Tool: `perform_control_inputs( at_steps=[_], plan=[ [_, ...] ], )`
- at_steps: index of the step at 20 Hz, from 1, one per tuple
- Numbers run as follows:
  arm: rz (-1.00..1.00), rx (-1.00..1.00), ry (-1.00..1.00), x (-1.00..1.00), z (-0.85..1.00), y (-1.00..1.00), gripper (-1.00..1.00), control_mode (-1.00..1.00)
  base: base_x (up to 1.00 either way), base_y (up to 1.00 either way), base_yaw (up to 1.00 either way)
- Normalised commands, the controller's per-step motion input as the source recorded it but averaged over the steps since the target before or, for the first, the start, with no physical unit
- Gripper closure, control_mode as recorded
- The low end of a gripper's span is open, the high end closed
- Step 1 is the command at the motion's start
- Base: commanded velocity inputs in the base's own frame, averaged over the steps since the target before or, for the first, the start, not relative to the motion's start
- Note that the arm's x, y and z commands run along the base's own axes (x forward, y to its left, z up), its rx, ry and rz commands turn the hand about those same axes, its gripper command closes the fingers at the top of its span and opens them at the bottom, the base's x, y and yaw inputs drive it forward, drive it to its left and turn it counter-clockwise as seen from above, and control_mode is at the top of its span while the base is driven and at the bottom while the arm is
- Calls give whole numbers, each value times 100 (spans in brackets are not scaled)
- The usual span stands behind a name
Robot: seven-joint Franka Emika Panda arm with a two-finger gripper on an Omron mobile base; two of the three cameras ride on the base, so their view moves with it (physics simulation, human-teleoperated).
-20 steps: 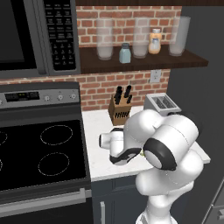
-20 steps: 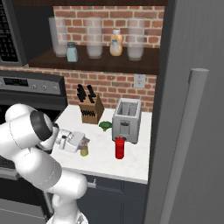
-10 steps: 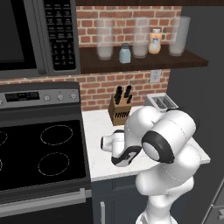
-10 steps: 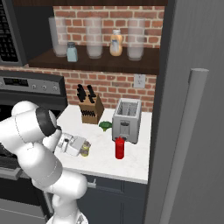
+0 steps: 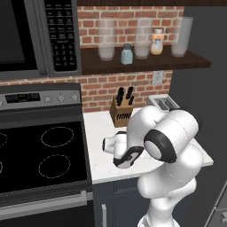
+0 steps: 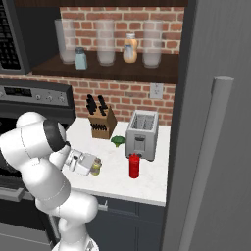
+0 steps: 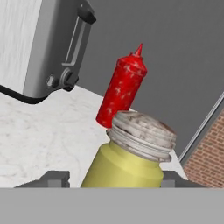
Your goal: Put the shaker and condiment bottle from the counter next to their counterparts in the cabinet.
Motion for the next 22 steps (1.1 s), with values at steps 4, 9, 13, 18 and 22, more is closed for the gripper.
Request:
perform_control_inputs(
  at_steps=[4, 9, 13, 18, 22],
  plan=[
    [-1, 0, -1, 0, -4, 0, 100, -100, 0, 0, 0],
    [0, 0, -12, 0, 23, 0, 100, -100, 0, 0, 0],
    [0, 0, -20, 0, 47, 0, 100, -100, 0, 0, 0],
    [4, 0, -18, 0, 29, 0, 100, -100, 0, 0, 0],
    [17, 0, -15, 0, 11, 0, 100, -100, 0, 0, 0]
  ],
)
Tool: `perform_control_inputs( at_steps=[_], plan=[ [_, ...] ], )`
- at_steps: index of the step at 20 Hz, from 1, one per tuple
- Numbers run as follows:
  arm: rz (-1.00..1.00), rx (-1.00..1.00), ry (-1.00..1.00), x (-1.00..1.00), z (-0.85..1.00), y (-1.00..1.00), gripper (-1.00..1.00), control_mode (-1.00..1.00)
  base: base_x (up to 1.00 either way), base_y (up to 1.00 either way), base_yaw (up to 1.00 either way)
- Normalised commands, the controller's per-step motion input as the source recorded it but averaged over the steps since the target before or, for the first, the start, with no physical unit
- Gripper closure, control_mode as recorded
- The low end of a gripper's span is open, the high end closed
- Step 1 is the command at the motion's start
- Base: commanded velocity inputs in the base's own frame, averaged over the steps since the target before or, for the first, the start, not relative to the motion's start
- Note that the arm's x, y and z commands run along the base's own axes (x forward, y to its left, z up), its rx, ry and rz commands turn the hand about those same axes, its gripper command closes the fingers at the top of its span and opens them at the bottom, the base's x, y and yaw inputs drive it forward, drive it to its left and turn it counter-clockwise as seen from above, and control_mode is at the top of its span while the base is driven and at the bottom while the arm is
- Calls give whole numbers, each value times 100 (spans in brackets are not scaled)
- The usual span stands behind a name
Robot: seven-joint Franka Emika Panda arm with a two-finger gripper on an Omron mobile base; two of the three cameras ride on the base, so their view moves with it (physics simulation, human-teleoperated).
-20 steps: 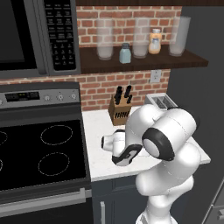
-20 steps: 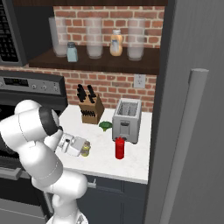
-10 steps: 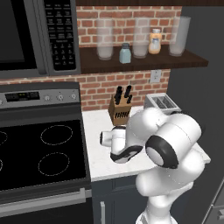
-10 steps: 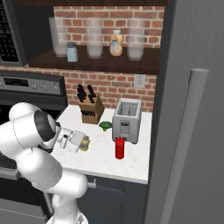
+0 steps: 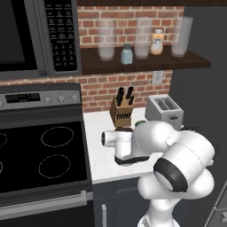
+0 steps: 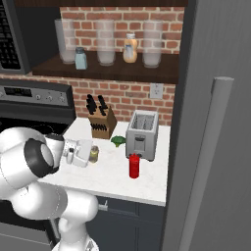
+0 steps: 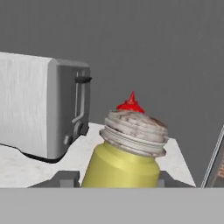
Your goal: Put the shaker and condiment bottle from the counter next to their counterparts in the cabinet.
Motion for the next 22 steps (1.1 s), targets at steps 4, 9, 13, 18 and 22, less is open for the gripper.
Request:
perform_control_inputs(
  at_steps=[4, 9, 13, 18, 22],
  plan=[
    [25, 0, -12, 0, 2, 0, 100, -100, 0, 0, 0],
    [33, 0, -10, 0, 0, 3, 100, -100, 0, 0, 0],
    [38, 0, -8, 1, 0, 8, 100, -100, 0, 0, 0],
    [38, 0, -5, 0, 0, 8, 100, -100, 0, 0, 0],
    [36, 0, -5, 0, 1, 5, 100, -100, 0, 0, 0]
  ],
)
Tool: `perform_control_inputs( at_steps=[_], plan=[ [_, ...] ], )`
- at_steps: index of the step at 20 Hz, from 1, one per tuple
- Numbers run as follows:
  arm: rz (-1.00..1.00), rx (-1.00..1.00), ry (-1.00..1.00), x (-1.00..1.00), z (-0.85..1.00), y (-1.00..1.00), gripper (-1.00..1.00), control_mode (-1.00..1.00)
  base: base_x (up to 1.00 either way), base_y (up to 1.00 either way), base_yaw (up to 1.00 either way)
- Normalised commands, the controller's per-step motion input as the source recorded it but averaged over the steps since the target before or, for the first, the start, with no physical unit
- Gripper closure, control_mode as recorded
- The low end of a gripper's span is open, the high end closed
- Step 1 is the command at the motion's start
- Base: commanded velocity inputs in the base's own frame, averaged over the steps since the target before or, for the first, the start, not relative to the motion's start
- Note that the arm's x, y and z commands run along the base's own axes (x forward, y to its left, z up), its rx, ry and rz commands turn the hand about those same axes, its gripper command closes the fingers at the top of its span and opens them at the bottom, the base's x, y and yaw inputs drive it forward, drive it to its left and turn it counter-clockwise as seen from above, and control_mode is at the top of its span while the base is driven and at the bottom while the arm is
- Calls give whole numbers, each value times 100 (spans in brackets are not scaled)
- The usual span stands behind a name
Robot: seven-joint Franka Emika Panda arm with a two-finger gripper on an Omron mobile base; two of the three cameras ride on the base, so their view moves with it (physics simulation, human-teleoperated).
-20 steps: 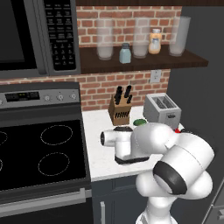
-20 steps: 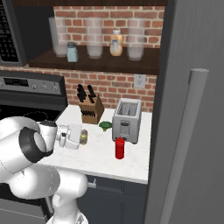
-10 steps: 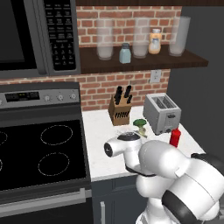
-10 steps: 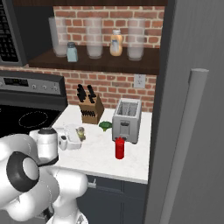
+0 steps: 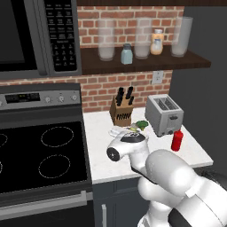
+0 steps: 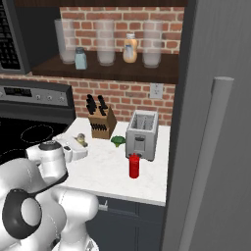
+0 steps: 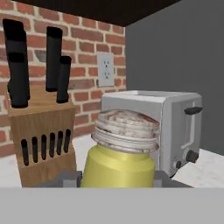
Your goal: Put the shaker and condiment bottle from the counter next to their counterparts in the cabinet.
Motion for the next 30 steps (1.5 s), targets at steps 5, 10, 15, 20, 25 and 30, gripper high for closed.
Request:
perform_control_inputs(
  at_steps=[5, 10, 15, 20, 25, 30],
  plan=[
    [30, 0, -4, 0, 0, 1, 100, -100, 0, 0, 0],
    [25, 0, -8, 0, 4, 0, 100, -100, 0, 0, 0],
    [20, 0, -7, 0, 12, 0, 100, -100, 0, 0, 0],
    [13, 0, -5, 0, 22, 0, 100, -100, 0, 0, 0],
    [6, 0, -4, 0, 27, 0, 100, -100, 0, 0, 0],
    [1, 0, -3, 0, 25, 0, 100, -100, 0, 0, 0]
  ],
)
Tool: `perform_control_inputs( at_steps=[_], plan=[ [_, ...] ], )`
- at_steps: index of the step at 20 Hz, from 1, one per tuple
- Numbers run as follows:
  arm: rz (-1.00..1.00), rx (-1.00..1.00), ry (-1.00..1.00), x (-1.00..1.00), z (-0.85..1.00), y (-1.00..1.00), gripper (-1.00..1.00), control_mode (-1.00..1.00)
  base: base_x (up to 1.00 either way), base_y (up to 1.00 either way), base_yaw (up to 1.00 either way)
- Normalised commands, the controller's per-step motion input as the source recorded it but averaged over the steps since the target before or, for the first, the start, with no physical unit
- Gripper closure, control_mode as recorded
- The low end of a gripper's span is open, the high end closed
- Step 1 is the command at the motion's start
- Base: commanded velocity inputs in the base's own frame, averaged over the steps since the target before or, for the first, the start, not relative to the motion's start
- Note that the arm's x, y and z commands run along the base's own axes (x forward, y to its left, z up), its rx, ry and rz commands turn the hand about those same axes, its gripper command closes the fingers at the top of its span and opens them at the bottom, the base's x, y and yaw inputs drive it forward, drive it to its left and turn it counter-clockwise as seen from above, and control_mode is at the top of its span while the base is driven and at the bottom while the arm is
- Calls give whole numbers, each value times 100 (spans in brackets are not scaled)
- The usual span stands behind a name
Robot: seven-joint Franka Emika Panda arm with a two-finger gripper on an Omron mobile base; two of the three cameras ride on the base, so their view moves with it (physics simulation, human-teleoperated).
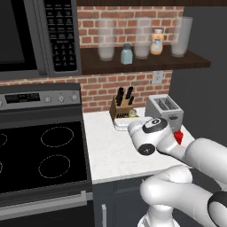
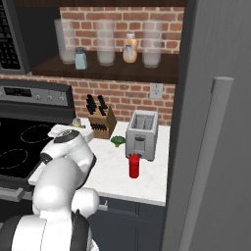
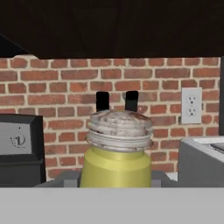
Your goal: Put the shaker and condiment bottle from the counter next to their counterparts in the cabinet.
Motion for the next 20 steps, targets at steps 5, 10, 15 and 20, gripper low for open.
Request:
perform_control_inputs(
  at_steps=[5, 10, 15, 20],
  plan=[
    [0, 0, -2, 0, 27, 8, 100, -100, 0, 0, 0],
    [2, -3, 0, 0, 37, 19, 100, -100, 0, 0, 0],
    [1, -5, 0, 0, 46, 22, 100, -100, 0, 0, 0],
    [0, -6, 0, 0, 50, 21, 100, -100, 0, 0, 0]
  ],
)
